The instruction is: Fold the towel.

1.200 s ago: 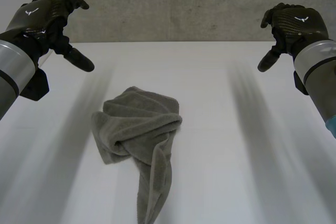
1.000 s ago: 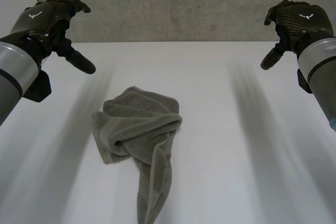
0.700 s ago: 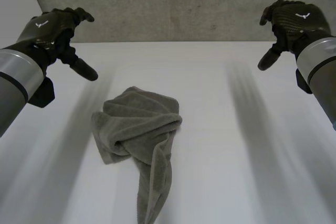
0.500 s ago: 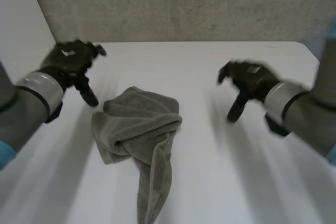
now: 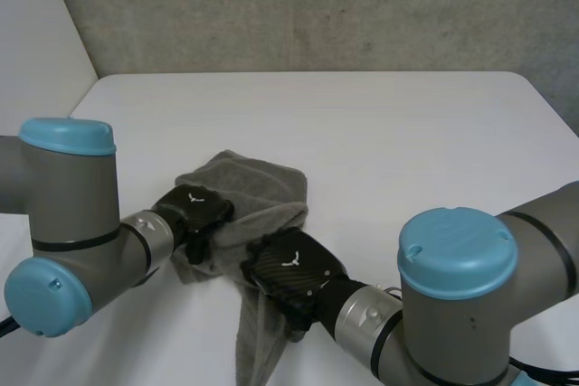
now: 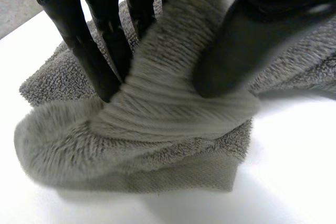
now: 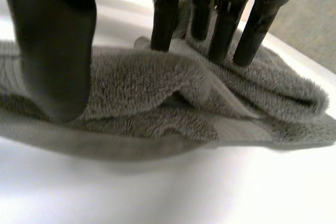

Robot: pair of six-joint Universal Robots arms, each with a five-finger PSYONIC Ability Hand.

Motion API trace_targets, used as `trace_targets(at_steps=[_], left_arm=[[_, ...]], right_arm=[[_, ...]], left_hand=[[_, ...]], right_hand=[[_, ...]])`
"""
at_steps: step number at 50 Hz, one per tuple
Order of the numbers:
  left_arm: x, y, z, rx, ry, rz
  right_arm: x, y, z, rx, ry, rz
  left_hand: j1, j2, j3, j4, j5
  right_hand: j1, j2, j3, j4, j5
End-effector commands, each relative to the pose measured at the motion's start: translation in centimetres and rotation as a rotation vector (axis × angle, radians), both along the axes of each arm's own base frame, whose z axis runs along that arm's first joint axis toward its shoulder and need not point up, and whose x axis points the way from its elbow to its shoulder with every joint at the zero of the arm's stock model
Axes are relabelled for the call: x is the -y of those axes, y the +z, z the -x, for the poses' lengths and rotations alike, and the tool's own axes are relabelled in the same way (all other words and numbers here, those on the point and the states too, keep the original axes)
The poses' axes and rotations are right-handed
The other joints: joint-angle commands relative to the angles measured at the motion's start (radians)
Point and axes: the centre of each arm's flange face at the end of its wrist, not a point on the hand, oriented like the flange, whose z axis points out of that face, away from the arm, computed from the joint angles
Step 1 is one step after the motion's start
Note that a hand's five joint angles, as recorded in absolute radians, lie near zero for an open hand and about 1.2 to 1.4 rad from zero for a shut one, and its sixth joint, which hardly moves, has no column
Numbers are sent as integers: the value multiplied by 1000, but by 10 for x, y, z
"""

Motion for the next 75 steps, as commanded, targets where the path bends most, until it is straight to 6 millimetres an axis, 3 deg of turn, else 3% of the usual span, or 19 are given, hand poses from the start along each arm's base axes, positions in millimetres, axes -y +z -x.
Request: trace_targets(at_steps=[1,3,5,7,10,11,13,16,21,30,32,33,34,36,46,54,60,68,75], left_arm=[[6,11,2,-24,9,52],[10,23,3,-47,14,98],[12,31,4,-64,15,127],[13,41,4,-89,23,156],[22,74,2,-217,99,249],[22,74,2,-218,99,249],[28,94,1,-315,160,305],[32,111,-2,-390,218,361],[34,112,-5,-421,283,391],[17,81,1,-378,265,323],[0,65,8,-349,228,273],[0,65,8,-348,228,273],[-7,56,9,-328,216,248],[-13,50,8,-313,211,228],[-25,40,0,-265,213,195],[-26,46,-4,-203,178,257],[-24,51,-1,-176,154,295],[-31,41,11,-126,86,298],[-44,36,20,-99,26,306]], right_arm=[[11,-25,-4,-70,15,-1],[19,-20,-7,-83,13,55],[22,-14,-8,-81,10,87],[31,-1,-8,-64,-5,134],[92,54,20,-32,-163,307],[92,54,20,-32,-163,307],[124,96,38,-5,-237,441],[146,129,49,19,-280,557],[158,147,54,18,-220,643],[144,115,56,-73,14,615],[141,91,59,-146,62,597],[141,91,59,-146,62,597],[140,83,61,-180,75,606],[141,79,64,-214,80,626],[151,103,79,-146,-101,545],[155,117,90,108,-402,215],[155,98,97,165,-515,58],[201,37,105,55,-625,-72],[223,8,115,-4,-681,-148]], left_hand=[[186,148,137,137,-8],[186,148,137,137,-8],[186,148,137,137,-8],[186,148,137,137,-8],[186,148,137,137,-8],[186,148,137,137,-8],[186,148,137,137,-8],[186,148,137,137,-8],[174,137,126,126,-19],[92,54,44,43,-101],[34,-4,-15,-15,-160],[33,-4,-15,-15,-160],[-16,-54,-64,-65,-209],[-57,-95,-105,-106,-250],[-287,-324,-335,-335,-480],[-756,-794,-805,-805,-950],[-974,-1011,-1022,-1022,-1167],[-991,-1029,-1039,-1040,-1184],[-985,-1023,-1034,-1034,-1179]], right_hand=[[479,480,478,482,478],[900,901,899,903,899],[979,980,979,982,978],[980,981,979,983,979],[980,981,979,983,979],[980,981,979,983,979],[980,981,979,983,979],[980,981,979,983,979],[980,981,979,983,979],[980,981,979,983,979],[459,460,459,462,458],[455,457,455,459,455],[2,3,2,5,1],[-242,-241,-242,-238,-243],[-242,-241,-242,-238,-243],[-242,-241,-242,-238,-243],[-242,-241,-242,-238,-243],[-242,-241,-242,-238,-243],[-242,-241,-242,-238,-243]])
